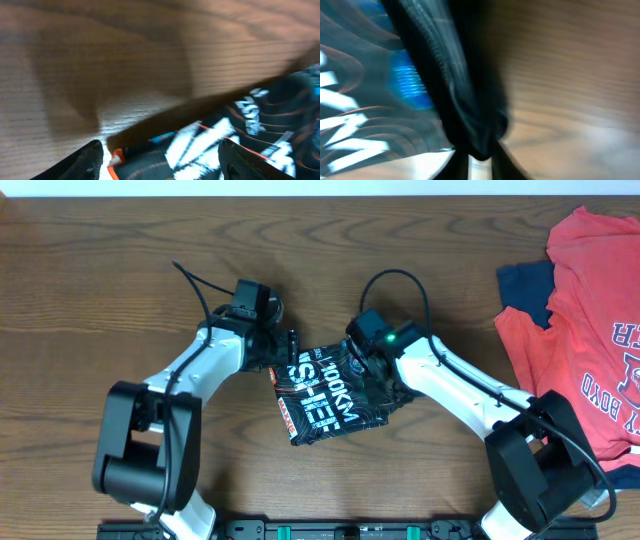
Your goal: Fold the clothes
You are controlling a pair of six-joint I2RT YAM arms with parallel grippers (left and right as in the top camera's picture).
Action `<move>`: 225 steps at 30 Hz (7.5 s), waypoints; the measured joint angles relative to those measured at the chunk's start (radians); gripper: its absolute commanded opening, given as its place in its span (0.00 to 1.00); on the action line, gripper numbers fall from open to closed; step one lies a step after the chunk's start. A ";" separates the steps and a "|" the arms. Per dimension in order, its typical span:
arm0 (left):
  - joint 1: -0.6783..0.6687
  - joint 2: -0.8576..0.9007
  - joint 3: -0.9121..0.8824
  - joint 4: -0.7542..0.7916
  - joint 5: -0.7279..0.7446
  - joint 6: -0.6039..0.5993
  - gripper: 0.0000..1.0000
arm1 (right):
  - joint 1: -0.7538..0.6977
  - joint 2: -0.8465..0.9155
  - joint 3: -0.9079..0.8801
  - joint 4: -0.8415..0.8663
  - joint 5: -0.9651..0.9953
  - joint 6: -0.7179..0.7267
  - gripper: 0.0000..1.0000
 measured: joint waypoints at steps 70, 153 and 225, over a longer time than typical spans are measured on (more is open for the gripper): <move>0.040 -0.103 0.024 -0.204 0.114 0.010 0.99 | -0.177 -0.042 -0.181 0.404 -0.054 -0.117 0.54; 0.332 0.144 0.086 0.108 0.383 0.028 0.73 | -0.266 -0.156 0.032 0.452 -0.470 -0.332 0.75; 0.332 0.136 0.089 0.071 0.357 0.028 0.79 | -0.062 0.535 0.621 0.597 -0.372 -0.403 0.01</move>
